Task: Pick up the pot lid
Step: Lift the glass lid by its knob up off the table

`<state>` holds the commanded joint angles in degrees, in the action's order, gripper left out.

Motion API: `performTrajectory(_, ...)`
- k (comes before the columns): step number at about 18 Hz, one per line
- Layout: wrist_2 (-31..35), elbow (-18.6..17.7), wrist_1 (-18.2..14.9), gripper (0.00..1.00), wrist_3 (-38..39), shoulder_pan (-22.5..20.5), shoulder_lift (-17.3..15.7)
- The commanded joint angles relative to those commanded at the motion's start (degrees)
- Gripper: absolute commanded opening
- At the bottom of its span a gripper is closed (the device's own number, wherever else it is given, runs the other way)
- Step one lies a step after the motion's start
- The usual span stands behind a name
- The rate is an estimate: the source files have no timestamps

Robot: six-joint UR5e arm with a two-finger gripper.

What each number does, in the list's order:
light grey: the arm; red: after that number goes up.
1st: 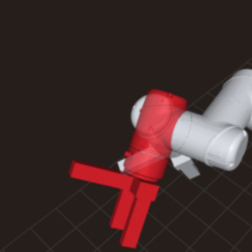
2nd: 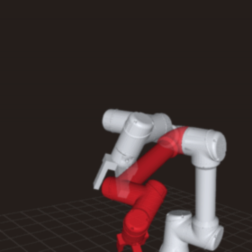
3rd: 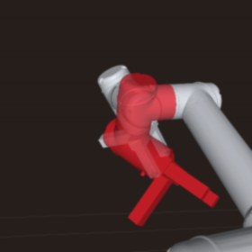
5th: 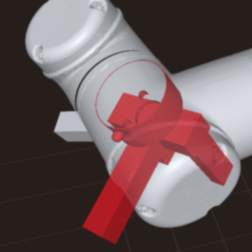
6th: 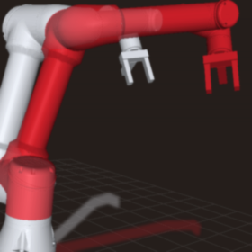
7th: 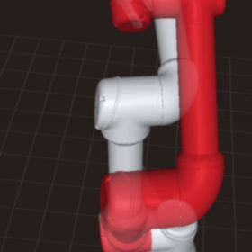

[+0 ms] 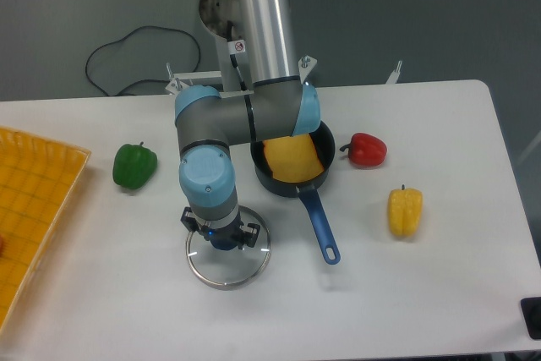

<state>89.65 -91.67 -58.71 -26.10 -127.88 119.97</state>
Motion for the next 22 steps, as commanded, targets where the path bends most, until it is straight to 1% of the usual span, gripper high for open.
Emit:
performTrajectory(1, 0.17, 0.00, 0.00, 0.54, -0.61, -0.09, -0.09)
performTrajectory(2, 0.26, 0.00, -0.26, 0.51, -1.40, 0.00, -0.18)
performTrajectory(4, 1.05, 0.35, -2.10, 0.51, -3.16, -0.09, -0.53)
performTrajectory(6, 1.05, 0.88, -3.25, 0.51, -3.69, -0.09, -1.05)
performTrajectory(9, 1.05, 1.41, -3.69, 0.51, -3.78, -0.35, -1.14)
performTrajectory(10, 1.05, 1.84, -4.48, 0.51, -3.78, -0.35, -1.23)
performTrajectory(13, 1.32, 3.95, -9.13, 0.51, -6.41, -0.53, -1.76)
performTrajectory(14, 1.41, 4.65, -9.66, 0.51, -7.20, -0.61, -2.11)
performTrajectory(17, 1.32, 4.75, -10.02, 0.51, -7.91, -1.31, -3.51)
performTrajectory(20, 1.14, 4.83, -10.11, 0.51, -11.68, -1.67, -4.92)
performTrajectory(22, 1.05, 4.83, -10.11, 0.51, -12.40, -2.11, -5.36)
